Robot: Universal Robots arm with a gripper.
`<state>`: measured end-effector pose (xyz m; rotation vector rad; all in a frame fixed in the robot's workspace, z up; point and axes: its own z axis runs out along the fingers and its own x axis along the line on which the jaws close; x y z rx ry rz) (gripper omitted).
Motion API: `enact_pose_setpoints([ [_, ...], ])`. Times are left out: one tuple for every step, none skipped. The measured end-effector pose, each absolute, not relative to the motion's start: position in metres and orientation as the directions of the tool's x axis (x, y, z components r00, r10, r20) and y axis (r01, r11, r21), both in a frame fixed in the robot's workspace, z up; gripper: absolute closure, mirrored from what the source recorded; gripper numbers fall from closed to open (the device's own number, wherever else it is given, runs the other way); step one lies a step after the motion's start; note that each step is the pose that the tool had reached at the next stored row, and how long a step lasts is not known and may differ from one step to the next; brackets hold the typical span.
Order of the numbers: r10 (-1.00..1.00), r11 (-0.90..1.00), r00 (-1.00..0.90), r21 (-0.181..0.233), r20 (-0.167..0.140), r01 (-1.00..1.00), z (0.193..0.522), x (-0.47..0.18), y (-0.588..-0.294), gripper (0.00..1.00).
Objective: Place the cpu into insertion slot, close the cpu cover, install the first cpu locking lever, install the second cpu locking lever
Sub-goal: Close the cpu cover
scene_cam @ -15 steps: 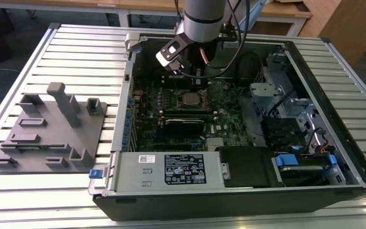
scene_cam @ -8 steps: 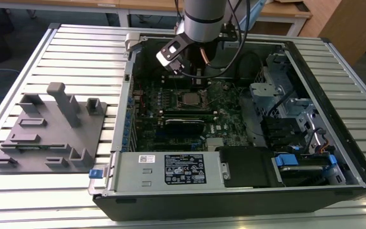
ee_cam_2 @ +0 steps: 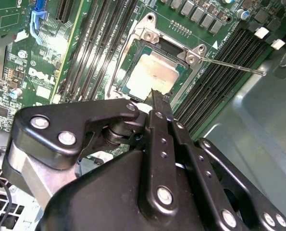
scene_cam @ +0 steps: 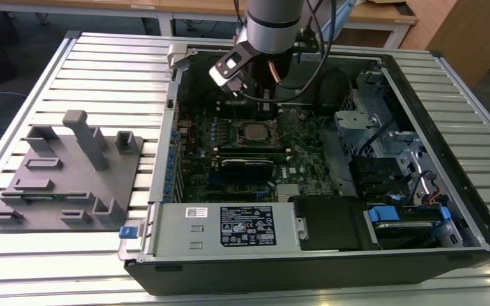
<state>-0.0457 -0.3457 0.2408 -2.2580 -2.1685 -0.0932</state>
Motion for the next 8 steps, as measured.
enact_pose_setpoints([
  [0.998,-0.041,0.039,0.034,0.050,0.999,0.2416,-0.0456,-0.3457,0.90],
  [0.998,-0.041,0.039,0.034,0.050,0.999,0.2423,-0.0456,-0.3456,0.90],
  [0.998,-0.041,0.039,0.034,0.050,0.999,0.2430,-0.0456,-0.3457,0.90],
  [0.998,-0.041,0.039,0.034,0.050,0.999,0.2436,-0.0457,-0.3457,0.90],
  [0.998,-0.041,0.039,0.034,0.050,0.999,0.2441,-0.0457,-0.3457,0.90],
  [0.998,-0.041,0.039,0.034,0.050,0.999,0.2441,-0.0456,-0.3456,0.90],
  [0.998,-0.041,0.039,0.034,0.050,0.999,0.2441,-0.0456,-0.3456,0.90],
  [0.998,-0.041,0.039,0.034,0.050,0.999,0.2443,-0.0456,-0.3457,0.90],
])
